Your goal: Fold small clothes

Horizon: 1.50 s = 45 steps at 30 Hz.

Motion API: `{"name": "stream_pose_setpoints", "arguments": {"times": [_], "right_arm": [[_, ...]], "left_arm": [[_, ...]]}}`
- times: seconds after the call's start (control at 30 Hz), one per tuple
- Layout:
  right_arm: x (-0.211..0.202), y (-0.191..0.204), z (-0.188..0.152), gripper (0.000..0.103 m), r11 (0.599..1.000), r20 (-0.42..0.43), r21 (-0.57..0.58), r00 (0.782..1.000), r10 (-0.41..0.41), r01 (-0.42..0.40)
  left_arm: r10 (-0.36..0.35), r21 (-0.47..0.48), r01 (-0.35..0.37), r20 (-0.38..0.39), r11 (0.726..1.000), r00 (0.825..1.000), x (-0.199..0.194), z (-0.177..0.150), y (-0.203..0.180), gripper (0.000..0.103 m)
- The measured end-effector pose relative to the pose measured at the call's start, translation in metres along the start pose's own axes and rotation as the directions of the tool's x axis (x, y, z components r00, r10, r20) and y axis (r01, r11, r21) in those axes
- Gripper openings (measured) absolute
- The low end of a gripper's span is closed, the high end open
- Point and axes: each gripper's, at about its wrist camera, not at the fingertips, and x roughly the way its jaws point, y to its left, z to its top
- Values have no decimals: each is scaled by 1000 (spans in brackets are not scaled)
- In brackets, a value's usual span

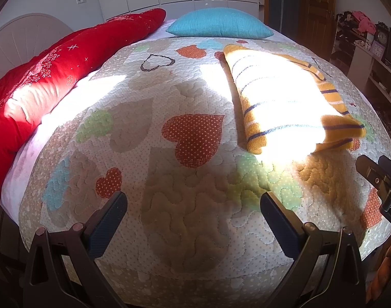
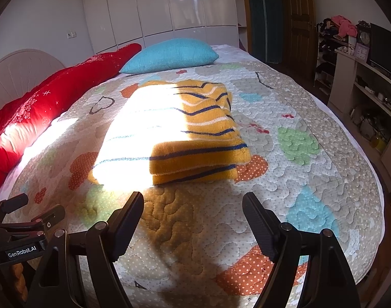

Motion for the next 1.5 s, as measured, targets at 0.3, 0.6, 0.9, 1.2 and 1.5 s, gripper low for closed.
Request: {"name": "stream_pose_setpoints", "arguments": {"times": [0.3,0.6,0.9,1.2,1.5], "right_arm": [[1,-2,-2,84,1000,1,11,1000,4,-4],[4,-8,7,85,999,19,30,1000,9,-10],[29,3,74,76,998,99,-41,993,60,-56],[101,2,53,41,993,-159,-83,985,69,-83],[116,-5,147,42,975,-27,52,976,217,-215]], "left_arm": [[-16,-8,16,-15,1000,1000,4,-2,1,103],[-23,-4,23,-23,1000,999,7,8,-3,103],[-30,-5,30,-28,1000,999,10,23,-12,103],[-32,16,33,-12,999,999,6,31,-3,103],[-41,23,41,2,999,999,7,36,-6,103]]}}
